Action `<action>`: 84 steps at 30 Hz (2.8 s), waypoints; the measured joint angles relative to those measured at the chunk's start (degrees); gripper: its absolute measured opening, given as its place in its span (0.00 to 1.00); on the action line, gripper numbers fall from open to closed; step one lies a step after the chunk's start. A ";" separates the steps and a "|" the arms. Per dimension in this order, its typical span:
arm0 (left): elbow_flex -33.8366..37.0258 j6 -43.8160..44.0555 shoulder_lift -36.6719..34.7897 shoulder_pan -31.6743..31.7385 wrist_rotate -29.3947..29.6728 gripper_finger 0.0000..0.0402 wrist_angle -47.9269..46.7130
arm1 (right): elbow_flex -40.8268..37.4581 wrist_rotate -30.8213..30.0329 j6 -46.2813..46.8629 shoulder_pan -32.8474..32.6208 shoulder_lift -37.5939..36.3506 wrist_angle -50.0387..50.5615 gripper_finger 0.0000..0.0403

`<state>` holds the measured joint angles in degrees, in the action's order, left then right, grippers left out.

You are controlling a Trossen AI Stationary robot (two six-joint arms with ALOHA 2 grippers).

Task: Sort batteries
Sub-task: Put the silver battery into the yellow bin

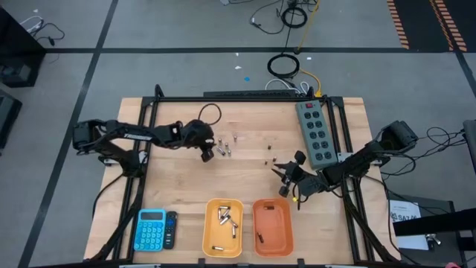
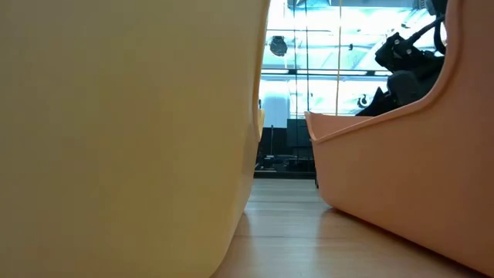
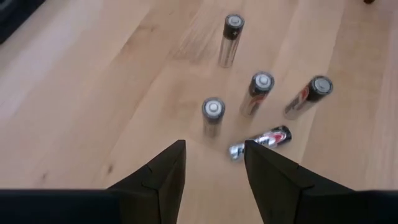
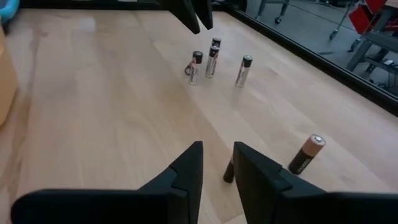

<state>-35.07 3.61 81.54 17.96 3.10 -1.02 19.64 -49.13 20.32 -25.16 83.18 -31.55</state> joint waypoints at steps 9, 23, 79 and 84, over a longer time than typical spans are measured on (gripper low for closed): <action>0.00 -2.54 4.60 0.78 -0.75 0.53 2.94 | 0.00 -0.02 0.13 -0.01 0.00 1.90 0.20; 0.00 -4.61 9.65 0.83 -0.16 0.56 10.96 | 0.00 -0.27 -0.04 0.05 0.00 1.86 0.20; -21.68 9.48 12.99 -46.08 6.70 0.27 -7.86 | -0.02 1.25 -0.77 2.36 0.00 -0.33 0.20; -21.81 7.86 10.78 -43.76 8.41 0.45 -9.35 | -0.02 1.27 -0.95 2.36 0.00 -0.36 0.20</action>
<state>-56.88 11.47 92.32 -25.80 11.51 -10.37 19.62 -47.86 19.36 -22.81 83.18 -31.91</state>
